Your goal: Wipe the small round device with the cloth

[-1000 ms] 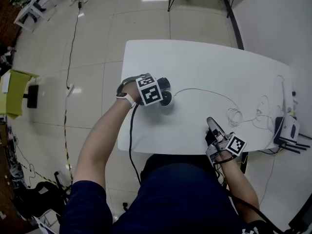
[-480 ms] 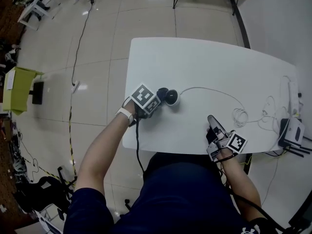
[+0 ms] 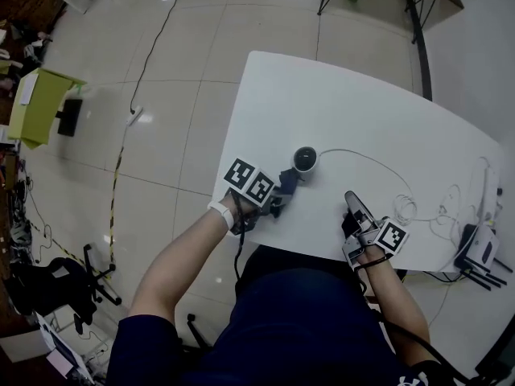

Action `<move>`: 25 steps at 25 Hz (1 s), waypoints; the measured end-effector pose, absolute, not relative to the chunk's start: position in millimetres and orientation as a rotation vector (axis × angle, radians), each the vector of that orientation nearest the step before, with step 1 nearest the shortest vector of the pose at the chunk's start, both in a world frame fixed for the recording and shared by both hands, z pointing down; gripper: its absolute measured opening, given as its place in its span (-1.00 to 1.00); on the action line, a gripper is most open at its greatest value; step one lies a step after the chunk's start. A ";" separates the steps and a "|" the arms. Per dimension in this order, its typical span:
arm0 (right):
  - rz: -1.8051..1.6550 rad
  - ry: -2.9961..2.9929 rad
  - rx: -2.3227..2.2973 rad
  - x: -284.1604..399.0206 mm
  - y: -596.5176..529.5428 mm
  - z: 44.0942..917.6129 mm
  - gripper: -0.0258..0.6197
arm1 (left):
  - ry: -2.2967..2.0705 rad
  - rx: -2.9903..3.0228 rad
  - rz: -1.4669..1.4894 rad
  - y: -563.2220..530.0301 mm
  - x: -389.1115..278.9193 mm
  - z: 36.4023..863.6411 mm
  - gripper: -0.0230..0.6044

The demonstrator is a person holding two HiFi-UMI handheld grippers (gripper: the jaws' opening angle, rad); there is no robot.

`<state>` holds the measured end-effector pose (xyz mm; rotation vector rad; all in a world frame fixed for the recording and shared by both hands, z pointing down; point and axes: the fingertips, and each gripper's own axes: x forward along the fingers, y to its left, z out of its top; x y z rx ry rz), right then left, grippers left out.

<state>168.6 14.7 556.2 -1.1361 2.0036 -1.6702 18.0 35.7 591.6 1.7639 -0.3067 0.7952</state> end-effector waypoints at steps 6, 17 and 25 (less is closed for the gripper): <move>-1.676 2.059 -1.106 150.9 9.3 548.9 -0.79 | -0.265 1.773 0.613 41.2 54.6 579.1 -0.73; -1.627 2.324 -0.326 109.4 40.4 479.1 0.07 | 0.128 1.929 0.064 41.8 79.8 453.4 -0.73; -1.603 2.373 -0.219 85.3 38.9 473.8 -0.43 | 0.140 1.870 -0.029 46.0 81.0 454.7 -0.73</move>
